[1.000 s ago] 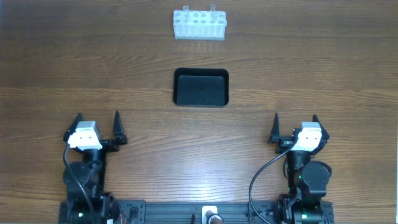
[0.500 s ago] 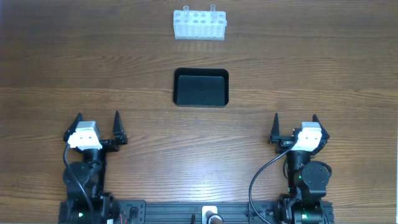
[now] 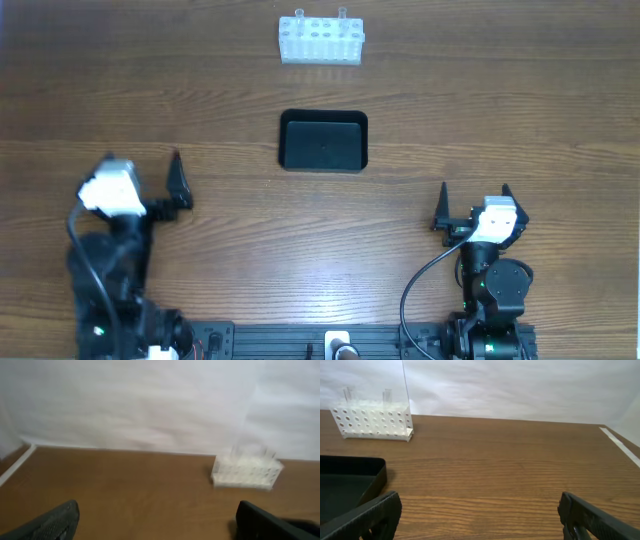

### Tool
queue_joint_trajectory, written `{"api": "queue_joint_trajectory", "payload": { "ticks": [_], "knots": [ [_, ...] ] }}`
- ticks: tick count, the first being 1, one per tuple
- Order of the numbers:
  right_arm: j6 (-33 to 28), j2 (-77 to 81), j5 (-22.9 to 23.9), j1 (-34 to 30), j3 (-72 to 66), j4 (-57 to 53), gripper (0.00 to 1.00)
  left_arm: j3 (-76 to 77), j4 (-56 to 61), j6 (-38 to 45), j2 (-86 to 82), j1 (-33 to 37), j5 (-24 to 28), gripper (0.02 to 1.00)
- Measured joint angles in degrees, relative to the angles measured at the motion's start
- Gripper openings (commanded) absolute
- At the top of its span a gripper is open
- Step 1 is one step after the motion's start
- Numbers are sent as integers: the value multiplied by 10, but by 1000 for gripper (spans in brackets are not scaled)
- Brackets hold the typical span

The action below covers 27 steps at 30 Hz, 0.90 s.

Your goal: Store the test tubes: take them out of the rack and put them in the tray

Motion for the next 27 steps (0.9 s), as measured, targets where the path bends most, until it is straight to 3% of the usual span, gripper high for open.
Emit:
{"api": "queue_joint_trajectory", "payload": {
  "ticks": [7,17,27],
  "knots": [
    [0,0,0,0,0,0,993,195,-72,0,196,-51,1,998],
    [0,0,0,0,0,0,993,423,-87,-4,433,-162,7,996],
    [0,0,0,0,0,0,993,606,-140,-154,699,-187,8,1000]
  ]
}}
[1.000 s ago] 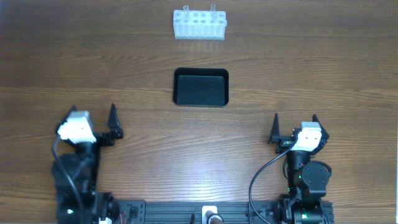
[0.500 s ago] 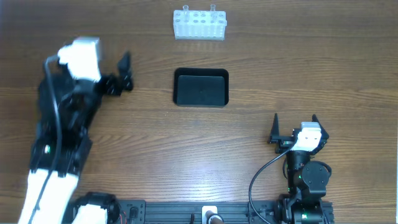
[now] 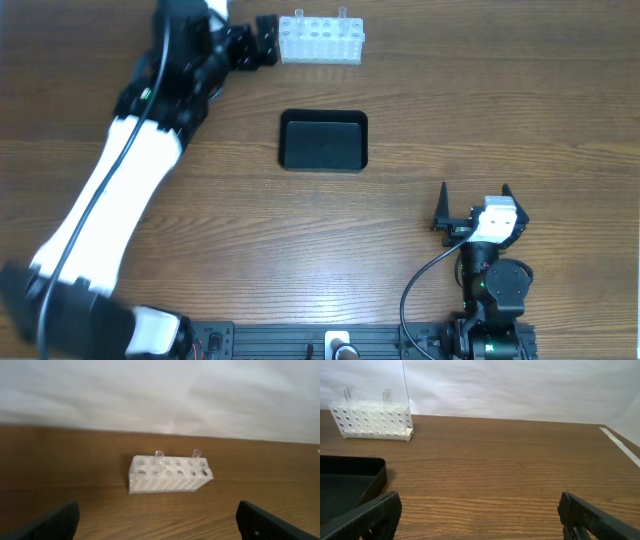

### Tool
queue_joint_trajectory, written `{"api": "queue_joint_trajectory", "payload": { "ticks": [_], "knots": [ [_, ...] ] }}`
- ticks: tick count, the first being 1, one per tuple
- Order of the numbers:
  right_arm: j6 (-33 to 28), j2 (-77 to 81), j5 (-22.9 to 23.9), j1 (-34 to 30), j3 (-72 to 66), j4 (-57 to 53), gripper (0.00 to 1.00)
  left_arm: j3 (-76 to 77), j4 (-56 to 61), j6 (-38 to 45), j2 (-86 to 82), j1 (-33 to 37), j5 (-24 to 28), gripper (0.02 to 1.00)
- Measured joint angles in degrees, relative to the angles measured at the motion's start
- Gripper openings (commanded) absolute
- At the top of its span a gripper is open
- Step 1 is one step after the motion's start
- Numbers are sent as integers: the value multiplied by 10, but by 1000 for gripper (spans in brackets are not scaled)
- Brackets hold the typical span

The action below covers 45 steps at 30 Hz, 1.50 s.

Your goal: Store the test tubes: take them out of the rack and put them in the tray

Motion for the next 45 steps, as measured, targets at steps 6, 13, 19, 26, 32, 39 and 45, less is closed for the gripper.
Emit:
{"api": "queue_joint_trajectory", "payload": {
  "ticks": [6,13,19,26,32,39,45],
  "knots": [
    [0,0,0,0,0,0,993,112,-43,-30,135,-22,-22,998],
    [0,0,0,0,0,0,993,248,-103,-31,258,-42,-47,996],
    [0,0,0,0,0,0,991,360,-160,-5,343,-42,-64,996],
    [0,0,0,0,0,0,991,411,-180,4,393,-42,-83,996],
    [0,0,0,0,0,0,991,426,-180,6,419,-44,-91,993],
    [0,0,0,0,0,0,993,452,-181,30,452,-56,-95,982],
    [0,0,0,0,0,0,991,454,-181,46,463,-74,-95,904]
  ]
}}
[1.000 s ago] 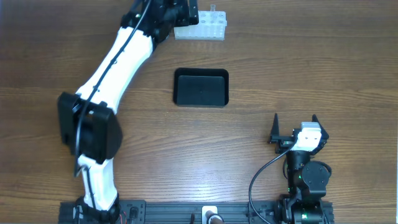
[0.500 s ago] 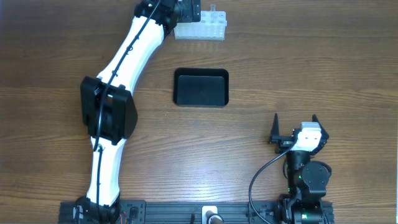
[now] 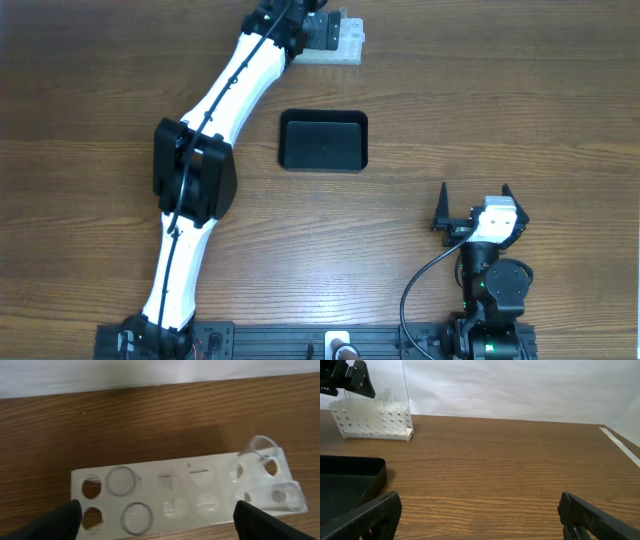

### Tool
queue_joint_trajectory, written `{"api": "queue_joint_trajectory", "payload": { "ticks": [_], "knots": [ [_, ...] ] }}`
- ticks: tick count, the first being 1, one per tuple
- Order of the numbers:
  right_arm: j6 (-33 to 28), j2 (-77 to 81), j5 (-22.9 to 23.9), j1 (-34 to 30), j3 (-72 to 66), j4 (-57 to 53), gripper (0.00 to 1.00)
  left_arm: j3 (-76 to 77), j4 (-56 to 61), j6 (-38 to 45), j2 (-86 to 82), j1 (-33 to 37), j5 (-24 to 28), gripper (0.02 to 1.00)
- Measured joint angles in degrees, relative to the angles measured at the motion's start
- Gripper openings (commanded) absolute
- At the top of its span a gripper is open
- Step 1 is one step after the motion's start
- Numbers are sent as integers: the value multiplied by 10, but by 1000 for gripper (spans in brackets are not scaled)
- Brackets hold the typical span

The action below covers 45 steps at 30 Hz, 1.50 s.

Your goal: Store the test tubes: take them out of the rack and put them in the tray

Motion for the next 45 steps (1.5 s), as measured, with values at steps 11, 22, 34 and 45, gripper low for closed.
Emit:
{"api": "queue_joint_trajectory", "payload": {
  "ticks": [11,22,34,45],
  "knots": [
    [0,0,0,0,0,0,993,2,-3,-15,0,3,0,847],
    [0,0,0,0,0,0,993,2,-5,-45,0,8,-3,533],
    [0,0,0,0,0,0,991,2,-21,-47,0,8,-5,226],
    [0,0,0,0,0,0,991,2,-26,-47,0,8,-16,137]
  ]
}}
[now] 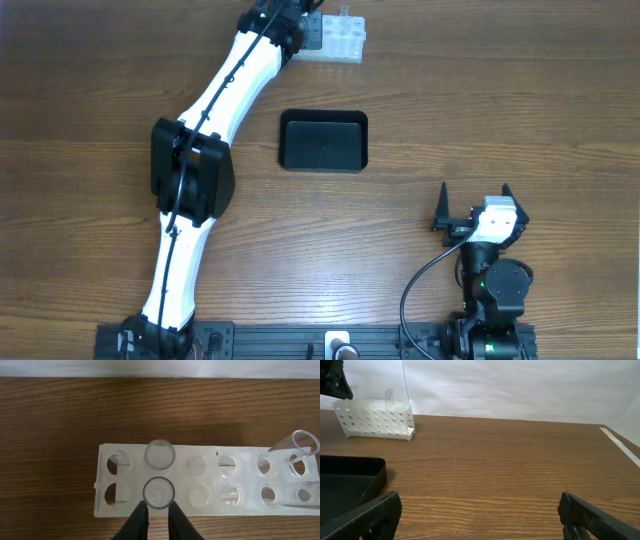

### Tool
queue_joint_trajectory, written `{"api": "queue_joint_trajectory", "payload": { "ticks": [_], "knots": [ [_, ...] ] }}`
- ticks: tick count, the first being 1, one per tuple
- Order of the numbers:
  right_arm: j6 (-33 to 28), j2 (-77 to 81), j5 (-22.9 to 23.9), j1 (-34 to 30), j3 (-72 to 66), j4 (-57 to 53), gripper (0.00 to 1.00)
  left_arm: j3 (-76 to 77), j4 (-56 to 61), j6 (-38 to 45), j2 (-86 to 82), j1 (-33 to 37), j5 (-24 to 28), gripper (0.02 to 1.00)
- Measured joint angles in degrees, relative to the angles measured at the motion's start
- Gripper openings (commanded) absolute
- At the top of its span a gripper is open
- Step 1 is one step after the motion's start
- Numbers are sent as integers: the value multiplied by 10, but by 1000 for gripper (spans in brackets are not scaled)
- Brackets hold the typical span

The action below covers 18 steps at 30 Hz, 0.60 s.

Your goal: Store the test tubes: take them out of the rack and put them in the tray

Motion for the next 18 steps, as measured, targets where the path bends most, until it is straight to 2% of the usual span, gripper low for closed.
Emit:
{"api": "queue_joint_trajectory", "payload": {
  "ticks": [3,5,7,8,10,18],
  "knots": [
    [0,0,0,0,0,0,993,0,0,0,0,0,-2,106],
    [0,0,0,0,0,0,991,0,0,0,0,0,-2,141],
    [0,0,0,0,0,0,993,0,0,1,0,0,-2,389],
    [0,0,0,0,0,0,993,0,0,3,0,0,-2,459],
    [0,0,0,0,0,0,993,0,1,0,0,0,-2,531],
    [0,0,0,0,0,0,993,0,24,-2,0,0,-4,533]
  ]
}}
